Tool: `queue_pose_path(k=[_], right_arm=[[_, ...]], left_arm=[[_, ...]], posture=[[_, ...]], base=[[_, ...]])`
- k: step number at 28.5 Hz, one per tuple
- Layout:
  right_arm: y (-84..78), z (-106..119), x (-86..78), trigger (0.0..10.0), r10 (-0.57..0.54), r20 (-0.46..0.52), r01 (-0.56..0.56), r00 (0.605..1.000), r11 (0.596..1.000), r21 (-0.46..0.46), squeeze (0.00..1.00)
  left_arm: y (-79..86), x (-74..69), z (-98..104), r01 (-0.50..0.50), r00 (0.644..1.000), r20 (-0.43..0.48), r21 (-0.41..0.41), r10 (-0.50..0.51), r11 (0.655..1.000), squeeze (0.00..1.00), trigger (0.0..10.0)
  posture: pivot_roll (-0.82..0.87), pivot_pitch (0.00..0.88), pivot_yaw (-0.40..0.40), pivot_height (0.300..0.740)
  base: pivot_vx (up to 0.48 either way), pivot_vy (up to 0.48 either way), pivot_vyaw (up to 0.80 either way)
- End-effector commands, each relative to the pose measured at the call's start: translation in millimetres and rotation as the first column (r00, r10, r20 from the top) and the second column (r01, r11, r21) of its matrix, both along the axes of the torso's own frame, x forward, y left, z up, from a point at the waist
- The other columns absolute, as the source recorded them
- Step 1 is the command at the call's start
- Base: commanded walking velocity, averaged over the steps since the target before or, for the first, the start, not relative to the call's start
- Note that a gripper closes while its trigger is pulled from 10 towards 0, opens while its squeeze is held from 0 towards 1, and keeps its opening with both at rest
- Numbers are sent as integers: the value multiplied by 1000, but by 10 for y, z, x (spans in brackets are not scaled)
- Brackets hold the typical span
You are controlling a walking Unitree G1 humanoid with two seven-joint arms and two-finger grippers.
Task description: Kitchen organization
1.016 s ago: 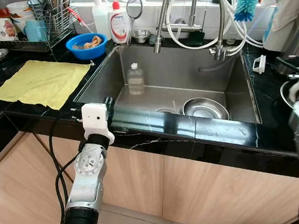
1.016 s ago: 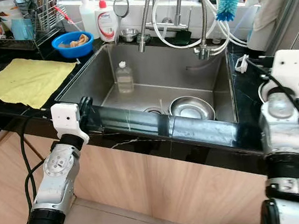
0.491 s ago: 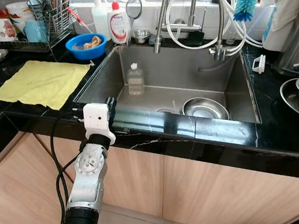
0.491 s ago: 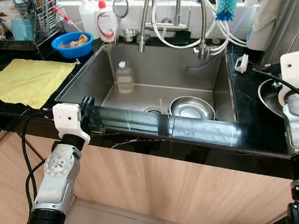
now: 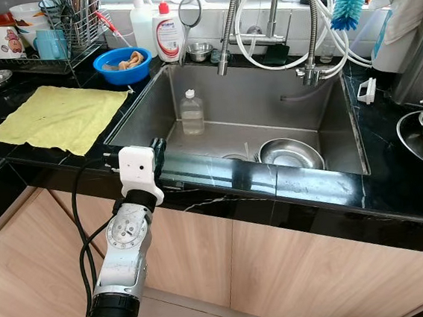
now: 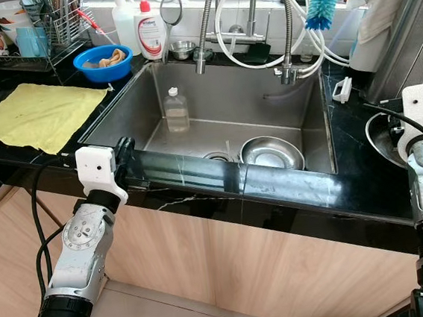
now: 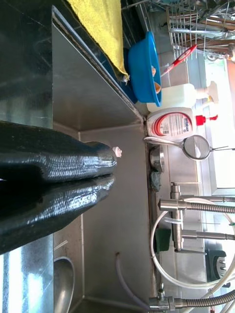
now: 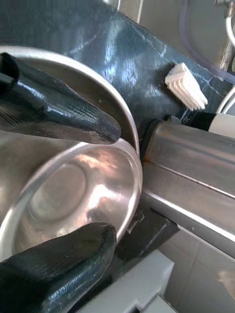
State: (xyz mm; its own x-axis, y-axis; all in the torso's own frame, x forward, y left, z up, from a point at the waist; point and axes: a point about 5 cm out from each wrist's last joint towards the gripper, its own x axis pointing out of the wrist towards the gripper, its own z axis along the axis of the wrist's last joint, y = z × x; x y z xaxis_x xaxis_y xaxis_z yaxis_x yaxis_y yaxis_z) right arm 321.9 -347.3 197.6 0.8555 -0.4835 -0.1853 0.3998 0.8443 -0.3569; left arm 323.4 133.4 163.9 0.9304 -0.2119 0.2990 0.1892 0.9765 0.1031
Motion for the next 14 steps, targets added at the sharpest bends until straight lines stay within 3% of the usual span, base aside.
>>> queue_pose_path(k=[1, 8, 14], right_arm=[[-1, -61, -13, 10000, 3, -13, -2, 1000, 999, 49, 0], [23, -107, -11, 10000, 13, -28, -11, 1000, 997, 71, 0], [-33, -132, -41, 10000, -25, -54, 27, 998, 999, 34, 0]], left_arm=[[-4, 3, 23, 12, 1000, 0, 6, -12, 1000, 0, 10000], [-4, 7, 26, 15, 1000, -1, 8, -15, 1000, 0, 10000], [-25, 1, 28, 27, 1000, 5, 32, -27, 999, 0, 10000]], posture=[[88, 0, -3, 740], [88, 0, -2, 740], [90, 0, -3, 740]], base=[[0, 0, 0], [0, 0, 0], [0, 0, 0]])
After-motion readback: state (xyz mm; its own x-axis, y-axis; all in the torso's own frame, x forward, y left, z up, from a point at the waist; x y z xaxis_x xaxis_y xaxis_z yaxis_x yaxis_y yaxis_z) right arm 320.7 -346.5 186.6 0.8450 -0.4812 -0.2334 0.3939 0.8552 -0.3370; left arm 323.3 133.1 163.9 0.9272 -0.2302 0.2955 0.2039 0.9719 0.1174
